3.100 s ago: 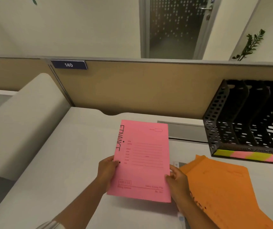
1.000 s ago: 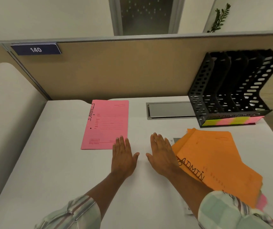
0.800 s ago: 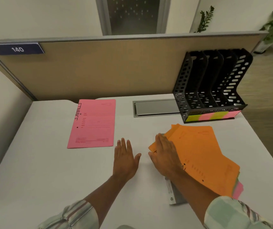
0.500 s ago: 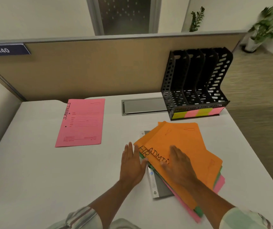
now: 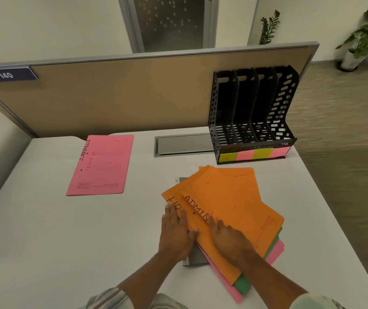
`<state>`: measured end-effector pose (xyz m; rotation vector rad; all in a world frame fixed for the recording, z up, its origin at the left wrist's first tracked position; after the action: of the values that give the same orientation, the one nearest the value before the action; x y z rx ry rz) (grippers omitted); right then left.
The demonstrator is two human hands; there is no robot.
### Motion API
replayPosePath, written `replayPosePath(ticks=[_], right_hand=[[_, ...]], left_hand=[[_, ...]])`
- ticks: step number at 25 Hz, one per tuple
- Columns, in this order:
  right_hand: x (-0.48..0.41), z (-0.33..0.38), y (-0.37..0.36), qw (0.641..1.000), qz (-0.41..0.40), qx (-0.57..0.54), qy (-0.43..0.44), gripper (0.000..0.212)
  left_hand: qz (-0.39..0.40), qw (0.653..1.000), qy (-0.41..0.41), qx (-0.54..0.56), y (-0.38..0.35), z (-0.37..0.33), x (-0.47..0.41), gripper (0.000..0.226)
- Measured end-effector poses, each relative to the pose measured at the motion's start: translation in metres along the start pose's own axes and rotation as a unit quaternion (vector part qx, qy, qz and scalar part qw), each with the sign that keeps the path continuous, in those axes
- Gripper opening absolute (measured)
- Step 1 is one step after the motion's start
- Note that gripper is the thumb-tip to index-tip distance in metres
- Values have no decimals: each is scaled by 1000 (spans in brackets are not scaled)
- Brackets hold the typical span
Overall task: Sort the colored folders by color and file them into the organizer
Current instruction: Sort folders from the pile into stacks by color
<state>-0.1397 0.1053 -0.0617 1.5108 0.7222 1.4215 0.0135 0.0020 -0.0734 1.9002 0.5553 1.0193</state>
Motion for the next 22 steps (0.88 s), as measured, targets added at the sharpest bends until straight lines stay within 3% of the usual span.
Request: replayPosePath(ticks=[3, 6, 8, 10, 12, 14, 16, 18, 22], right_hand=[[2, 6, 17, 1000, -22, 14, 10, 66], [2, 16, 41, 997, -69, -12, 6, 65], [1, 24, 55, 994, -97, -47, -2, 63], [-1, 30, 62, 990, -102, -95, -12, 57], [-2, 36, 67, 986, -116, -116, -16, 44], [0, 46, 73, 985, -140, -102, -11, 29], [1, 55, 71, 981, -167, -101, 13, 28], [-3, 62, 72, 971, -152, -183, 25, 45], [-26, 49, 88, 932, -164, -313, -79, 59]], left_hand=[[8, 997, 31, 68, 2, -18, 6, 80], [1, 974, 52, 222, 17, -40, 8, 68], [7, 937, 83, 340, 26, -50, 10, 71], [1, 878, 118, 464, 35, -51, 14, 73], [5, 816, 132, 563, 44, -48, 15, 51], [12, 782, 152, 604, 56, -41, 13, 24], [9, 776, 163, 609, 60, -25, 10, 15], [17, 781, 149, 606, 71, -10, 14, 23], [-21, 772, 106, 627, 102, 32, 15, 28]])
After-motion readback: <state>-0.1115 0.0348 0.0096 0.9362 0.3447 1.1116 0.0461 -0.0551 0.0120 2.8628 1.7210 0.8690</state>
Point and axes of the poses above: each hand's wrist, its own x-axis away from the middle knuckle, its own y-axis out of the back of the hand, z = x × y, the point moved 4 cm from there along -x, towards the middle knuckle, and after that the axes turned 6 degrees about z, right-handed, at the moved point
